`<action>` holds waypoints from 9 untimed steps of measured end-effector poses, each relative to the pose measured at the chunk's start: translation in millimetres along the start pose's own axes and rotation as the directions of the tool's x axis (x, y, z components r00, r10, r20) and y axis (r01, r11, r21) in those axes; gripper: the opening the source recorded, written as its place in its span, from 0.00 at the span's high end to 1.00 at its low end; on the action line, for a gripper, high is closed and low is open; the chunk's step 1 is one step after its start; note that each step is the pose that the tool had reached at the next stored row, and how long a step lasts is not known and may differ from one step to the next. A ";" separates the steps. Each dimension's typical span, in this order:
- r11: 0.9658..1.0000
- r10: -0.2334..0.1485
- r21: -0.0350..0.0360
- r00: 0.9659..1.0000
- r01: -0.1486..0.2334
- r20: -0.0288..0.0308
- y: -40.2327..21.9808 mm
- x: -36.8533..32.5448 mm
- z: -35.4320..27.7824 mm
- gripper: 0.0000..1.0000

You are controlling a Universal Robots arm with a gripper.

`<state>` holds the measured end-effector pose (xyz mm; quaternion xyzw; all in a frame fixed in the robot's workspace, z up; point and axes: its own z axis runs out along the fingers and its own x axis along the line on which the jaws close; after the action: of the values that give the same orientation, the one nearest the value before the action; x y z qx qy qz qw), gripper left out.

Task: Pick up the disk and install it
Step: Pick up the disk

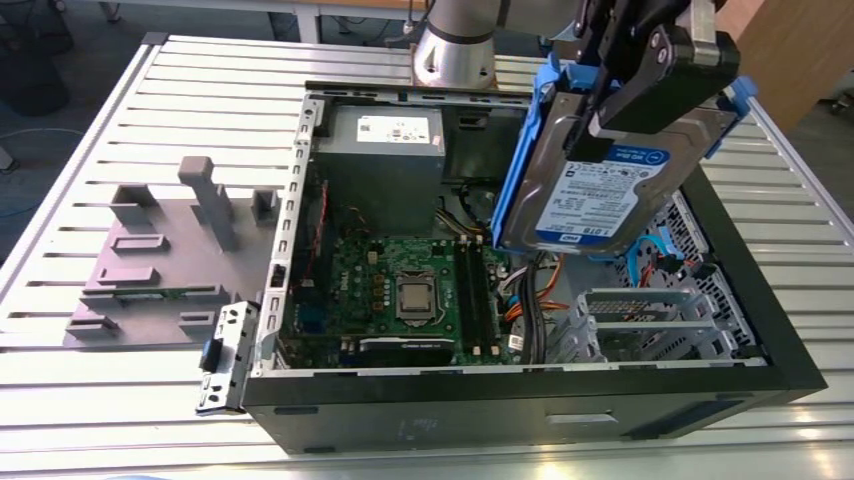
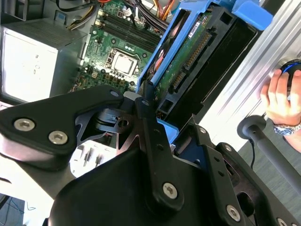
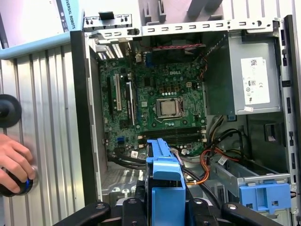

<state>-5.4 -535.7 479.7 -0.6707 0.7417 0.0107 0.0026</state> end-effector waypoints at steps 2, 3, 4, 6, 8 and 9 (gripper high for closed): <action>1.000 0.000 0.000 1.000 0.000 0.000 -0.1 0.4 0.0 0.64; 1.000 0.000 0.000 1.000 0.000 0.000 -0.1 0.6 0.1 0.64; 1.000 0.000 0.000 1.000 0.000 0.000 -0.2 0.8 0.0 0.64; 1.000 0.000 0.000 1.000 0.000 -0.001 -0.3 1.2 0.0 0.64; 1.000 0.000 0.001 1.000 0.000 -0.015 -3.8 19.7 0.2 0.64; 1.000 0.000 0.003 0.999 0.000 -0.032 -5.5 37.1 0.0 0.64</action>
<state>-3.6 -573.1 479.0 -0.6706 0.7418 -0.0013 -0.0083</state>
